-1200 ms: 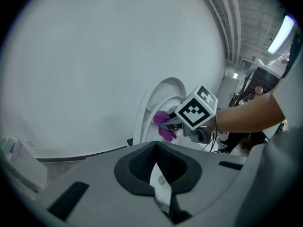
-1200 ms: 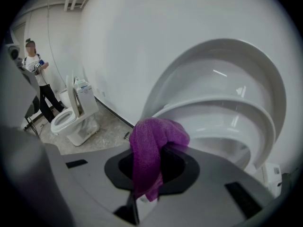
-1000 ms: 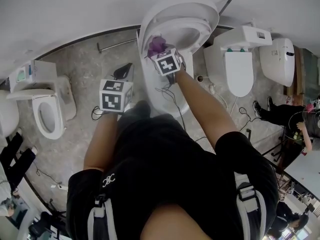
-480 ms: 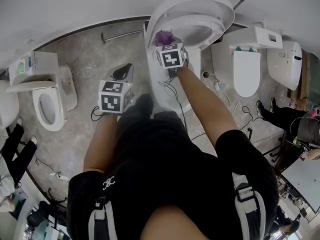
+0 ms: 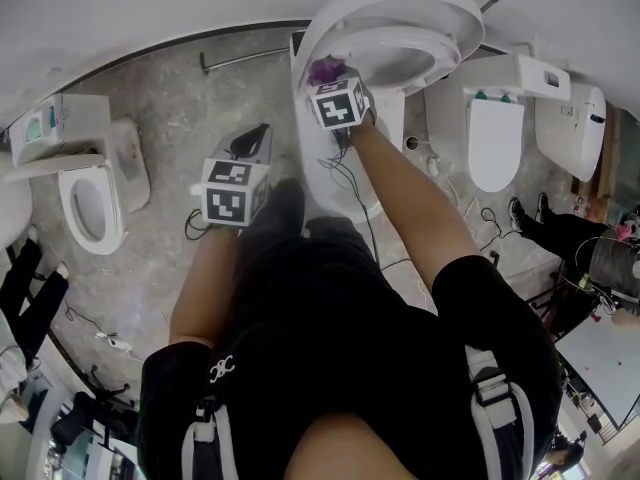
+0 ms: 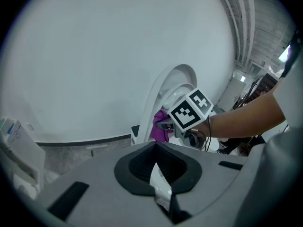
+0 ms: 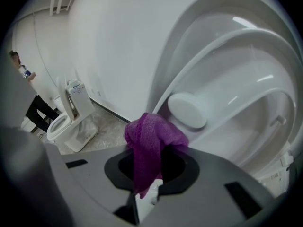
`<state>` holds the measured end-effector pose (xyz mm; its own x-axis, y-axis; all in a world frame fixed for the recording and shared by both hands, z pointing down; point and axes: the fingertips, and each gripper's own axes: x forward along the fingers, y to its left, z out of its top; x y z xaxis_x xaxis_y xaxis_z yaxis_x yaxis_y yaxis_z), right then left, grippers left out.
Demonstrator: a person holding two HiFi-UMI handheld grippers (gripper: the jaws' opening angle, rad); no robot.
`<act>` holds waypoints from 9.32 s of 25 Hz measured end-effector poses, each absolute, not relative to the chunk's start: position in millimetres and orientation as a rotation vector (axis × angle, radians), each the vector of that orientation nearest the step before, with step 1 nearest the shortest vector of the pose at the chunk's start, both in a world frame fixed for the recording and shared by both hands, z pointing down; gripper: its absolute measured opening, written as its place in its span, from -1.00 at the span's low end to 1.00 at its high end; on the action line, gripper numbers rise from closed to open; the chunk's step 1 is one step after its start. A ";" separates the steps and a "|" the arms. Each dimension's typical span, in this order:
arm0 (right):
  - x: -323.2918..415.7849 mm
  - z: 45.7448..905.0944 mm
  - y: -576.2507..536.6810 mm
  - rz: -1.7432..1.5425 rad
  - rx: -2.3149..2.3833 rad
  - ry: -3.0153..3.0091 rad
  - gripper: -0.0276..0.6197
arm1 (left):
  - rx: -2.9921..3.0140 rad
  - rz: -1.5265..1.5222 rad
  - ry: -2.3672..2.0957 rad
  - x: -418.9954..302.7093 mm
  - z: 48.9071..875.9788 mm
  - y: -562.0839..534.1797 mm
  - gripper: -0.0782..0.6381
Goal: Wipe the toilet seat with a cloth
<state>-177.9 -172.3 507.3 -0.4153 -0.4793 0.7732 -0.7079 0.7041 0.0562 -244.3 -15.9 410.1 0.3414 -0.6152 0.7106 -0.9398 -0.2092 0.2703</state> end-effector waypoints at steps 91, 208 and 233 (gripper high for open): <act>146.9 676.2 -249.1 0.689 1.247 -1.971 -0.73 | 1.907 0.814 -1.235 67.7 517.6 -49.6 -0.80; 121.4 298.5 -140.2 0.533 1.585 -2.201 -0.73 | 2.573 1.374 -1.027 -54.4 356.2 -239.1 -0.53; 165.3 315.9 -111.0 0.612 1.644 -2.100 -0.73 | 2.467 1.334 0.099 18.1 370.8 -66.7 -0.35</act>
